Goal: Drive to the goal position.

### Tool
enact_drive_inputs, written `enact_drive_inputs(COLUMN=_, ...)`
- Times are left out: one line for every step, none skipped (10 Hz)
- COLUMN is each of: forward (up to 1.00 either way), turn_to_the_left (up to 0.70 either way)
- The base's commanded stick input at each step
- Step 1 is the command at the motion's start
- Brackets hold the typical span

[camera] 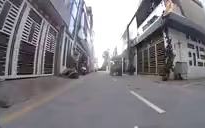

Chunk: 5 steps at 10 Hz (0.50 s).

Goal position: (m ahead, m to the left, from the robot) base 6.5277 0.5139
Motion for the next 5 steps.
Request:
enact_drive_inputs(forward=1.00, turn_to_the_left=0.00)
enact_drive_inputs(forward=1.00, turn_to_the_left=0.00)
enact_drive_inputs(forward=1.00, turn_to_the_left=0.00)
enact_drive_inputs(forward=1.00, turn_to_the_left=0.00)
enact_drive_inputs(forward=1.00, turn_to_the_left=0.00)
